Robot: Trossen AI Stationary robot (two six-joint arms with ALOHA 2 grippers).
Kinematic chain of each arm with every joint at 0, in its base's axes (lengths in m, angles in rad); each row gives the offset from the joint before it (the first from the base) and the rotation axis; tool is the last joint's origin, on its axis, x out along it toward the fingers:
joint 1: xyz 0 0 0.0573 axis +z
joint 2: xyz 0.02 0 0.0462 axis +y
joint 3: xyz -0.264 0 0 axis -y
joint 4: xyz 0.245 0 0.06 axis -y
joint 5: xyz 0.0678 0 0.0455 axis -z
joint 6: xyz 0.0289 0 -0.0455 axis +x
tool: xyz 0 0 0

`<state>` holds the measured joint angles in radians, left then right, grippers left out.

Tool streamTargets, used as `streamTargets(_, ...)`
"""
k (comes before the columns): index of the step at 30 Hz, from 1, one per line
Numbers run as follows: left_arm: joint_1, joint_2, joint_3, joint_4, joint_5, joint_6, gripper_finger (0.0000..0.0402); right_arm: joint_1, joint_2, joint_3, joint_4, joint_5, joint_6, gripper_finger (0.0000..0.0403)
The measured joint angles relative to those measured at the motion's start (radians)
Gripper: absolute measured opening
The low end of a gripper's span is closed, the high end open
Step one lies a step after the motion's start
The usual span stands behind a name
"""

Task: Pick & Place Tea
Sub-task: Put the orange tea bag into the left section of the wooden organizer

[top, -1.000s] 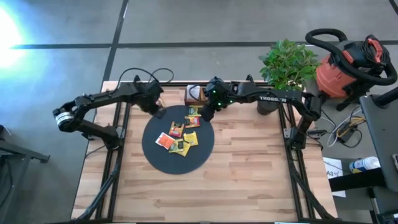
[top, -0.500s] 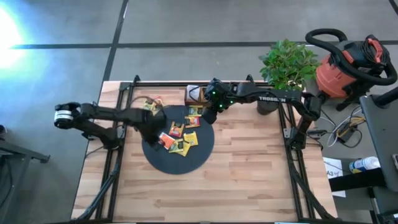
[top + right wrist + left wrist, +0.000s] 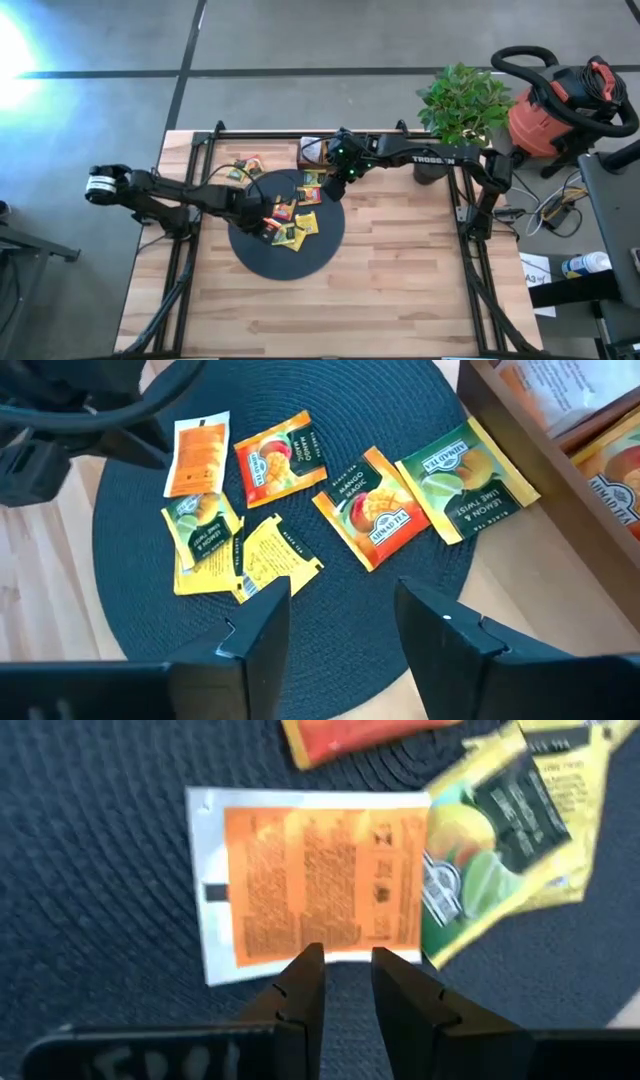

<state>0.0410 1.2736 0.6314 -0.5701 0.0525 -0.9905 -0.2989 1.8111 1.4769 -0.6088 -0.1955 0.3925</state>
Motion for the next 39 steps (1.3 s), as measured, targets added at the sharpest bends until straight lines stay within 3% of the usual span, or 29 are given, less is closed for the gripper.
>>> streamTargets(10, 0.000, -0.001, -0.106, 0.120, 0.028, -0.068, 0.0080, 0.005, 0.000, 0.000, 0.095, -0.053, 0.011, 0.0173)
streamTargets(17, 0.000, -0.002, -0.194, 0.244, 0.028, -0.127, 0.0080, 0.004, 0.042, 0.001, 0.207, -0.214, 0.113, 0.0171)
streamTargets(27, 0.002, 0.000, -0.241, 0.346, -0.022, -0.157, 0.0080, 0.016, 0.258, 0.002, 0.404, -0.432, 0.333, 0.0175)
streamTargets(34, 0.003, 0.000, -0.265, 0.493, -0.090, -0.172, 0.0080, 0.047, 0.357, 0.057, 0.433, -0.441, 0.370, 0.0173)
streamTargets(39, 0.003, 0.001, -0.277, 0.555, -0.100, -0.188, 0.0080, 0.060, 0.413, 0.105, 0.436, -0.386, 0.364, 0.0175)
